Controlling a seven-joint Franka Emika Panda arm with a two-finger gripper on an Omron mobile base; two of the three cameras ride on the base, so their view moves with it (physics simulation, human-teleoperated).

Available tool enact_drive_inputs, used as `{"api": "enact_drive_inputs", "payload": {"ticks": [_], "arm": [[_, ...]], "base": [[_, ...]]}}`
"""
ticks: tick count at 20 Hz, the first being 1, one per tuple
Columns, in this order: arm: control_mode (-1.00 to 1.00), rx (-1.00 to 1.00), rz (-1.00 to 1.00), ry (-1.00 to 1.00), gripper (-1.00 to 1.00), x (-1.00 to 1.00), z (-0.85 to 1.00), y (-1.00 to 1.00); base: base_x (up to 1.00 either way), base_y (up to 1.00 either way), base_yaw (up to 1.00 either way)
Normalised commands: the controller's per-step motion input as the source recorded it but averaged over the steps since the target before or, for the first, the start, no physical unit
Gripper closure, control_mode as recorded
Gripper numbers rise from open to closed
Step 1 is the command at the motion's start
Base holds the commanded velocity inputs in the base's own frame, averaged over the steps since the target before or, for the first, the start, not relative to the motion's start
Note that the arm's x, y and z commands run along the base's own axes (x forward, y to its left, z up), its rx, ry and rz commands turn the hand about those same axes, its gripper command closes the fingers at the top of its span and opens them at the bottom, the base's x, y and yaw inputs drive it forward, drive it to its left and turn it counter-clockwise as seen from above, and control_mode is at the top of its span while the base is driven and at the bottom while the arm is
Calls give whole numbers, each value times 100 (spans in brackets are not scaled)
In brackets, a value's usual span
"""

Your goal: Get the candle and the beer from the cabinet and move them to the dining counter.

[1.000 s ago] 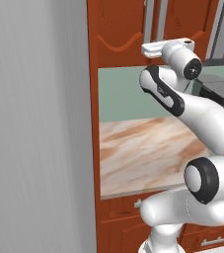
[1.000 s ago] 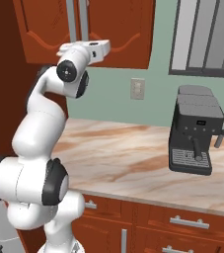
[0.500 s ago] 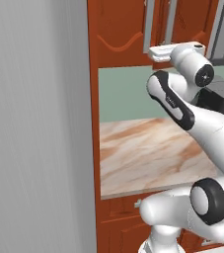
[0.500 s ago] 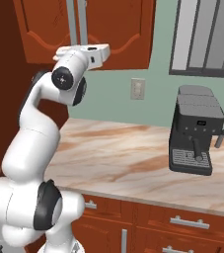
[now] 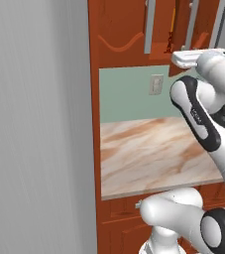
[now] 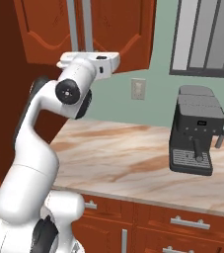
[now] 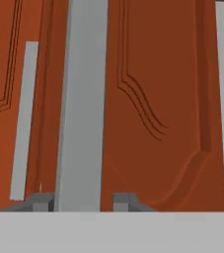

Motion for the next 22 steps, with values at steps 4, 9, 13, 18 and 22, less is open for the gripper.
{"api": "enact_drive_inputs", "payload": {"ticks": [4,9,13,18,22], "arm": [[-100,3,0,2,100,-71,0,-100],[-100,3,1,4,100,-61,2,-97],[-100,2,0,9,-100,-27,-4,-62],[-100,-3,1,2,-100,-31,-27,2],[-100,-4,0,-13,-100,-72,-10,4]], "base": [[0,0,0],[0,0,0],[0,0,0],[0,0,0],[0,0,0]]}}
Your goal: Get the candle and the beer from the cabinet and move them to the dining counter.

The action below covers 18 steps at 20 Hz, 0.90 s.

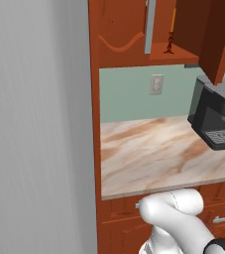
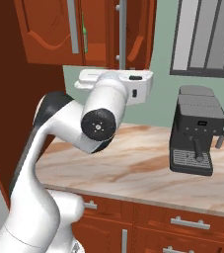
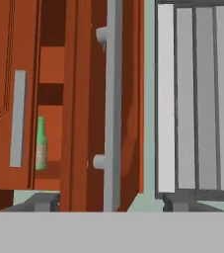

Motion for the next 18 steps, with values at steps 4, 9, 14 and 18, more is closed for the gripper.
{"api": "enact_drive_inputs", "payload": {"ticks": [4,9,14,18], "arm": [[-100,-2,0,-21,-100,-84,-1,0],[-100,-1,0,-19,-100,-82,0,0],[-100,-12,-6,-4,-100,-48,-1,32],[-100,-23,-7,7,-100,-3,-1,48]], "base": [[0,0,0],[0,0,0],[0,0,0],[0,0,0]]}}
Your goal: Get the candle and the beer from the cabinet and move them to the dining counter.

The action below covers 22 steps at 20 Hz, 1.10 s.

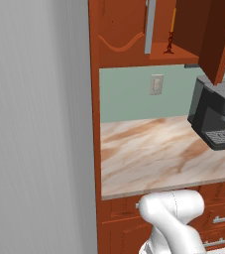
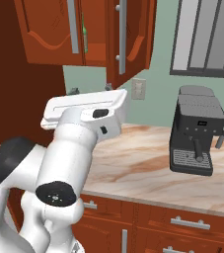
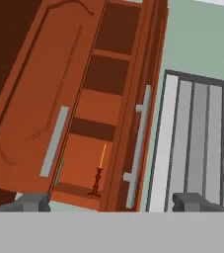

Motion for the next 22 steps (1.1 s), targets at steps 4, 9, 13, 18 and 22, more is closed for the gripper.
{"api": "enact_drive_inputs", "payload": {"ticks": [4,9,13,18,22], "arm": [[-100,-25,-6,13,-100,1,0,45],[-100,-27,-14,28,-100,24,-5,37],[-100,-31,-24,33,-100,56,-27,27],[-100,-31,-27,22,-100,44,-42,19],[-100,-27,-31,15,-100,26,-22,0]], "base": [[0,0,0],[0,0,0],[0,0,0],[0,0,0],[0,0,0]]}}
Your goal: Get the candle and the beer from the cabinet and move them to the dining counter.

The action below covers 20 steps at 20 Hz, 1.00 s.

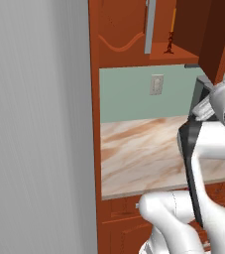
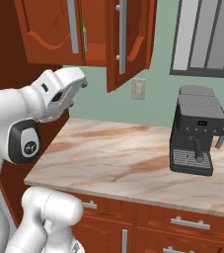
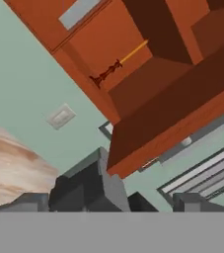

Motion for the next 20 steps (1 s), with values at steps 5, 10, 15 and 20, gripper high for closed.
{"api": "enact_drive_inputs", "payload": {"ticks": [5,10,15,20], "arm": [[-100,-14,-28,28,-100,43,-2,0],[-100,-9,-18,31,-100,52,0,-1],[-100,-9,-9,26,-100,64,0,-10],[-100,-4,-3,20,-100,67,-1,-32]], "base": [[0,0,0],[0,0,0],[0,0,0],[0,0,0]]}}
